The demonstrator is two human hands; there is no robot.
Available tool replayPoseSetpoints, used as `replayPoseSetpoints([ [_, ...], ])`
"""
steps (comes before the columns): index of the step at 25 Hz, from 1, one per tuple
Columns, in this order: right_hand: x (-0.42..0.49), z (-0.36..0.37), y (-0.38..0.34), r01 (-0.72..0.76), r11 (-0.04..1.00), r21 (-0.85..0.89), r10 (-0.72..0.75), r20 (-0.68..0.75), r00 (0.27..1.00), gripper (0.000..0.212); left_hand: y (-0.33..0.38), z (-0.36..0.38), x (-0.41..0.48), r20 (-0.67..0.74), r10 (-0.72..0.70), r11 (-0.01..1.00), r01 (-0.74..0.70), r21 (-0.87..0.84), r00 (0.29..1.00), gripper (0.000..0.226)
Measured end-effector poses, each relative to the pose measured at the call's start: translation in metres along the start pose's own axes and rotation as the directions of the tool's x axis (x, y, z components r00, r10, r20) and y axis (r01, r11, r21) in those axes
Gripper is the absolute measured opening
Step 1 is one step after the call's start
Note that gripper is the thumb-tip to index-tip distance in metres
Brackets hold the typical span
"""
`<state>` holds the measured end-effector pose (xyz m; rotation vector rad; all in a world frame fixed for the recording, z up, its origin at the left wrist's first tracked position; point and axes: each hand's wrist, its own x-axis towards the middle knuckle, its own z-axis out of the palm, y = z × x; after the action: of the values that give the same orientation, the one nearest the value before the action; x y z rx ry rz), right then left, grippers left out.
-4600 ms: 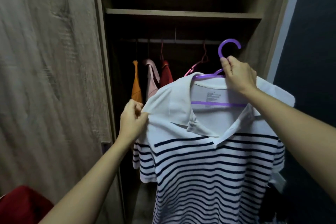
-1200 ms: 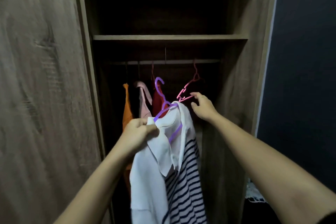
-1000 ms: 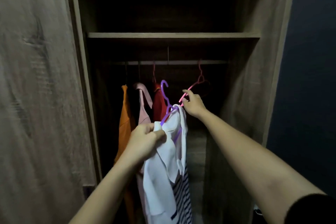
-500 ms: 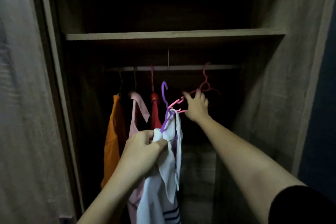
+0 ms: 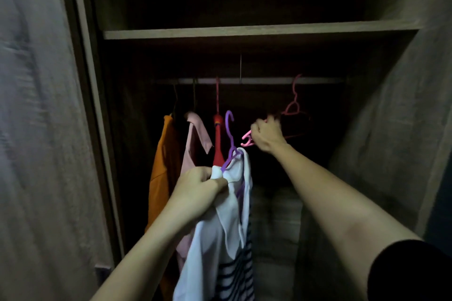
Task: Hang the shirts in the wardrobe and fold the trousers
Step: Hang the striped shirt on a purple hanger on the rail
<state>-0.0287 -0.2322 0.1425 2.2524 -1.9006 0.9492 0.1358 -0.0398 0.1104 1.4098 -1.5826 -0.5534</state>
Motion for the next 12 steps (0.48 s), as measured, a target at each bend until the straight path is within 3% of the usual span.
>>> replayPoseSetpoints([
  [2, -0.011, -0.011, 0.000, -0.047, 0.998, 0.045, 0.049, -0.042, 0.998, 0.059, 0.008, 0.011, 0.005, -0.026, -0.002, 1.000, 0.001, -0.013, 1.000, 0.026],
  [5, -0.032, -0.032, 0.002, -0.133, 0.967, 0.217, 0.132, 0.019, 0.991, 0.030, 0.019, 0.026, 0.020, -0.067, -0.011, 0.998, 0.006, -0.066, 0.998, 0.024],
  [7, -0.046, -0.046, 0.009, -0.237, 0.932, 0.273, 0.231, 0.053, 0.971, 0.040, 0.031, 0.036, 0.031, -0.099, 0.003, 0.996, -0.012, -0.085, 0.995, 0.030],
  [10, -0.056, -0.065, 0.031, -0.340, 0.936, 0.095, 0.342, -0.006, 0.940, 0.062, 0.060, 0.053, 0.049, -0.134, 0.059, 0.993, -0.073, -0.098, 0.989, 0.031],
  [12, -0.061, -0.077, 0.045, -0.292, 0.955, -0.057, 0.287, -0.080, 0.954, 0.056, 0.079, 0.066, 0.066, -0.180, 0.086, 0.991, -0.103, -0.090, 0.980, 0.024],
])
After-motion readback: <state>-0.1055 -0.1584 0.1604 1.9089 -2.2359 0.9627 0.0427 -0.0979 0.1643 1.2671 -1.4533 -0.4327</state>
